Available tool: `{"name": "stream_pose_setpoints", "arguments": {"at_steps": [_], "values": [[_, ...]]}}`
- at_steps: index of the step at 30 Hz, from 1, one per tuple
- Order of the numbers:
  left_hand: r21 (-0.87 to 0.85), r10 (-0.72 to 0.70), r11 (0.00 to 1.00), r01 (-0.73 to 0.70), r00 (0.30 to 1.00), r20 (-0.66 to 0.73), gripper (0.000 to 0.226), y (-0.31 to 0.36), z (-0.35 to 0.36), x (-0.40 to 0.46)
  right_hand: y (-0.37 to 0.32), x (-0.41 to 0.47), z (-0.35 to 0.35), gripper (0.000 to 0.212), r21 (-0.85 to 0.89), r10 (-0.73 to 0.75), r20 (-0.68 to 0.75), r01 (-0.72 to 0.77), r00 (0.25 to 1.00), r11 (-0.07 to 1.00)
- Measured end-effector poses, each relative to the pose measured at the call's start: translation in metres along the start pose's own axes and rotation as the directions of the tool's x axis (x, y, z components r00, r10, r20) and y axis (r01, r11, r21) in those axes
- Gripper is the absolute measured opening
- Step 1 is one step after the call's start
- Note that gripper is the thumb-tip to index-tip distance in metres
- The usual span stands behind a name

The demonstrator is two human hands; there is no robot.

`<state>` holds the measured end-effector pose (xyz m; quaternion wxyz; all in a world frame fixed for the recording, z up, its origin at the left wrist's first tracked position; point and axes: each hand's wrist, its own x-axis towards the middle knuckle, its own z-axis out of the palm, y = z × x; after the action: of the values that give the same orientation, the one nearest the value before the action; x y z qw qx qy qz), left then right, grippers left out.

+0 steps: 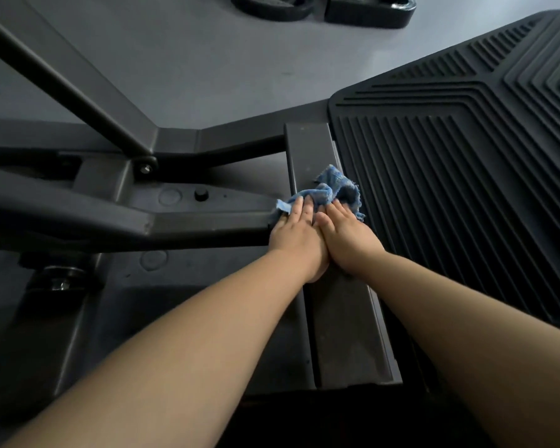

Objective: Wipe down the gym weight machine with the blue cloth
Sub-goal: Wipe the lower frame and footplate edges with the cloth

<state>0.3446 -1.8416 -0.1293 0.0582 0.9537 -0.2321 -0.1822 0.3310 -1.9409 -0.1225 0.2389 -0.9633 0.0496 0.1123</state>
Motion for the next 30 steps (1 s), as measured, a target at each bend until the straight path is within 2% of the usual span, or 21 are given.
{"name": "stream_pose_setpoints", "arguments": {"at_steps": [4,10,24,28,30], "values": [[-0.032,-0.018,0.999,0.019,0.999,0.05,0.063,-0.008,-0.023,0.026,-0.004,0.036,-0.014,0.042,-0.014,-0.011,0.043,0.012,0.999,1.0],[-0.127,-0.036,0.991,0.036,0.999,0.004,0.056,-0.024,-0.035,0.062,-0.003,0.084,-0.028,0.045,-0.036,-0.032,0.062,0.034,0.998,0.999],[-0.174,-0.08,0.982,0.073,0.996,-0.034,0.059,-0.058,-0.067,0.151,-0.019,0.172,-0.052,0.046,-0.091,-0.04,0.042,0.044,0.998,0.995],[-0.293,-0.132,0.949,0.119,0.991,-0.025,0.064,-0.071,-0.069,0.165,-0.027,0.168,-0.06,0.044,-0.243,-0.061,0.105,0.085,0.993,0.966],[-0.28,-0.111,0.954,0.103,0.994,-0.014,0.066,-0.071,-0.066,0.158,-0.025,0.158,-0.058,0.044,-0.331,-0.058,0.119,0.095,0.991,0.939]]}}
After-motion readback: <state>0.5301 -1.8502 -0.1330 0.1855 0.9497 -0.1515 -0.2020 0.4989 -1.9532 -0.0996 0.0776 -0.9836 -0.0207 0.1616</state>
